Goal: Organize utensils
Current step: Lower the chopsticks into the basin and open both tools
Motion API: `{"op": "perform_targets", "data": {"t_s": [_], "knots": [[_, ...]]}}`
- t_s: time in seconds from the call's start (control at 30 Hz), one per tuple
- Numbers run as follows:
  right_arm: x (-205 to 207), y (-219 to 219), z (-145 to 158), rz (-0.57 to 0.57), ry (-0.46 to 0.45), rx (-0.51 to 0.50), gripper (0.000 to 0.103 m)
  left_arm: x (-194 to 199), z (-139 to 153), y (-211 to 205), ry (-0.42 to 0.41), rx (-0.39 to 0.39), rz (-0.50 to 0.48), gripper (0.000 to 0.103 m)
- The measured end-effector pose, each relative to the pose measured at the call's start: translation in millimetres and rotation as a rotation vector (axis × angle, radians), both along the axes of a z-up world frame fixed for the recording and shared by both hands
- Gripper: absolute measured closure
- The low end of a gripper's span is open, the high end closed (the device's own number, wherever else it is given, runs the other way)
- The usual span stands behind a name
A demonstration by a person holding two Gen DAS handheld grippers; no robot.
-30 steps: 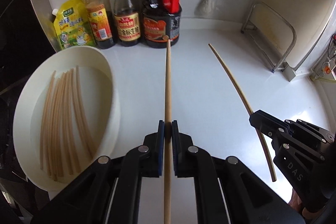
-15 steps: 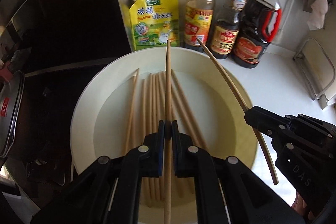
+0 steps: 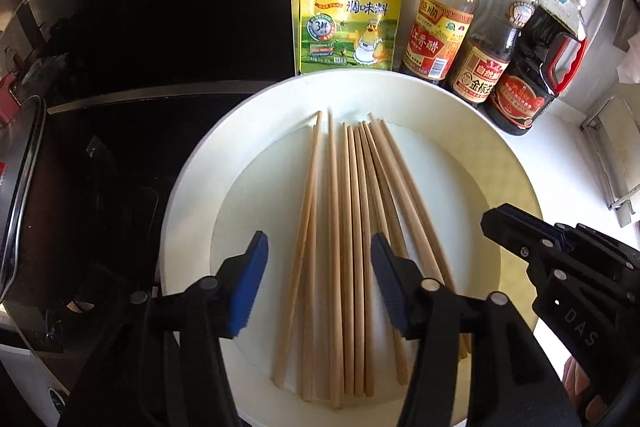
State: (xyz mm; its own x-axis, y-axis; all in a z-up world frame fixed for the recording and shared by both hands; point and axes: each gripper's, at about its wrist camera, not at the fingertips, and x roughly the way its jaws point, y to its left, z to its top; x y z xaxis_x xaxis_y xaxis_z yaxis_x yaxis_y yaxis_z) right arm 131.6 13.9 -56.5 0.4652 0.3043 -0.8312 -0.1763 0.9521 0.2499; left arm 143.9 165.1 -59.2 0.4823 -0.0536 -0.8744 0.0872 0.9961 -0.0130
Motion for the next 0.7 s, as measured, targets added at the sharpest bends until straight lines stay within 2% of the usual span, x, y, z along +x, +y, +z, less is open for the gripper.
{"op": "perform_targets", "data": {"t_s": [0.07,0.17,0.3,0.4,0.57,0.7], "knots": [[-4.4,-2.6,2.3,-0.005,0.001,-0.01,0.089,-1.4,3.1,2.1,-0.004,-0.005,0.006,0.048],[-12.6,-5.1,7.7,-0.013,-0.009,-0.023,0.08,-6.6,7.3,4.7,-0.011,0.004,0.022,0.041],[-24.0,-6.2,14.6,-0.022,-0.023,-0.033,0.077,-13.8,11.5,7.1,-0.012,0.016,0.026,0.041],[-32.7,-6.9,20.7,-0.031,-0.046,-0.033,0.07,-20.6,15.1,10.3,-0.019,0.012,0.028,0.039],[-43.2,-5.8,27.9,-0.031,-0.059,-0.045,0.067,-33.5,24.7,13.0,-0.053,0.015,0.03,0.037],[-51.4,-6.2,35.1,-0.042,-0.08,-0.05,0.059,-41.8,32.5,13.7,-0.077,0.018,0.033,0.036]]}}
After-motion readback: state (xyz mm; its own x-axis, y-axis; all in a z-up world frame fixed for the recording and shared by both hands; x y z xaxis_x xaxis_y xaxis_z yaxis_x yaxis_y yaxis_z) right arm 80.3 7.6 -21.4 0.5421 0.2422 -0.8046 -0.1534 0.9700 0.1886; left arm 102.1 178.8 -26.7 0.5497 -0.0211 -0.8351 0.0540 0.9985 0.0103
